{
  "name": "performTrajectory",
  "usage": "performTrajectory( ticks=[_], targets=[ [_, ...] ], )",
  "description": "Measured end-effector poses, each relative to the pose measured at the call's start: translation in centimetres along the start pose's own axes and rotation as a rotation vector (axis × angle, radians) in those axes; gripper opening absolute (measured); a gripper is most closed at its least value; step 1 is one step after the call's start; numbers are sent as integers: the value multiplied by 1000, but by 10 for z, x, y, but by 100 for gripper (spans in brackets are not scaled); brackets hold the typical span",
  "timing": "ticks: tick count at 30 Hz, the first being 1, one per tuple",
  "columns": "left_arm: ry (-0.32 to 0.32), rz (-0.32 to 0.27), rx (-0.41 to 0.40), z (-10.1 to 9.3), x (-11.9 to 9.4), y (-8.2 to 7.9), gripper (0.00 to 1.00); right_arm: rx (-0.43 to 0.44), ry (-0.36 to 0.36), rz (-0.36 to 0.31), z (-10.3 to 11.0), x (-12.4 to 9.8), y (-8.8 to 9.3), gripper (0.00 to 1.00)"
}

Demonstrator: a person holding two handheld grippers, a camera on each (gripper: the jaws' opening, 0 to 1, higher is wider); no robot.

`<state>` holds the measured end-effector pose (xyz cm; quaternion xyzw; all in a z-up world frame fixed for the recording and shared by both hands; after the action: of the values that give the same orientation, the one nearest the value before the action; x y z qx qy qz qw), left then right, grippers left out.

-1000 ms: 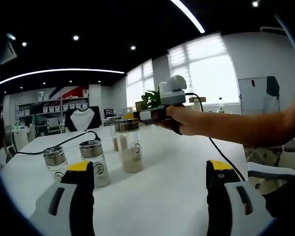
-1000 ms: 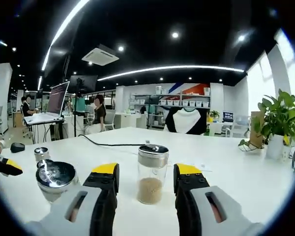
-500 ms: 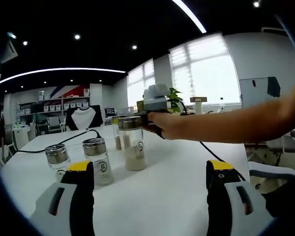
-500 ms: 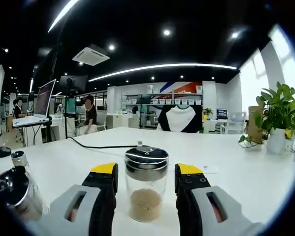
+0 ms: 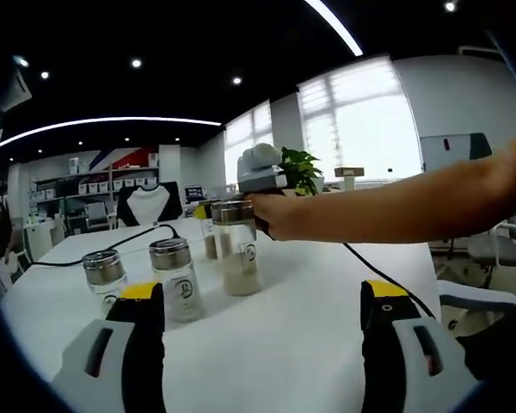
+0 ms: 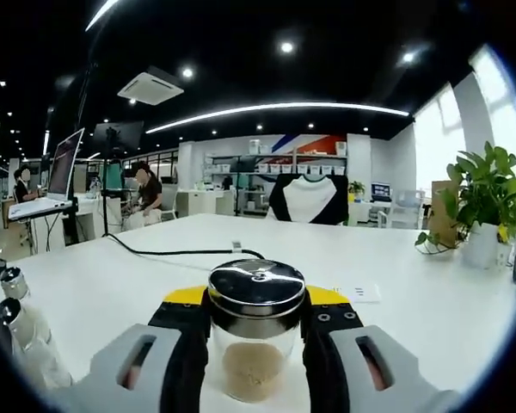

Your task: Rotate the seasoning bottle until the label or dispensing opening points toward the visible target arrow and the bottle remains upright within the marked orientation range

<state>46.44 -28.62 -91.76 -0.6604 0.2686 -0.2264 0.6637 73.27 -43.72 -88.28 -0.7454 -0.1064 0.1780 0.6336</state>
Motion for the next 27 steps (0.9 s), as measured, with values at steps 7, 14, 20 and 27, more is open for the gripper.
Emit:
performTrajectory(
  ticks=[7,14,20,27],
  targets=[
    [-3,-92,50,4,-9,-17,100,11,-4,-97,-12,-26,-19,39],
    [-22,-87,54,4,-8,-15,100,14,-21,-105,-13,-60,-31,39],
    [11,-68,47,-6,-1,-10,98,-26,-35,-109,-8,-93,-25,39],
    [32,-38,79,-12,2,-5,100,-15,-24,-108,-3,-130,-8,39]
  ],
)
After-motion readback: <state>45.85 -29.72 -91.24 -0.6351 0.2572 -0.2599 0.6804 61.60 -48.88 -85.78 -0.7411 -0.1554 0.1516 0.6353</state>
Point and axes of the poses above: the point that each gripper's makers call its tool centre point, and the gripper's own axes: x roughly forward along the fingers, z roughly to its left, y roughly out of its underside, the point moved 6 cm from there along -x, roughly backward along the fingers, and after that the axes turned 5 degrees about -x, right-handed, at the moved point
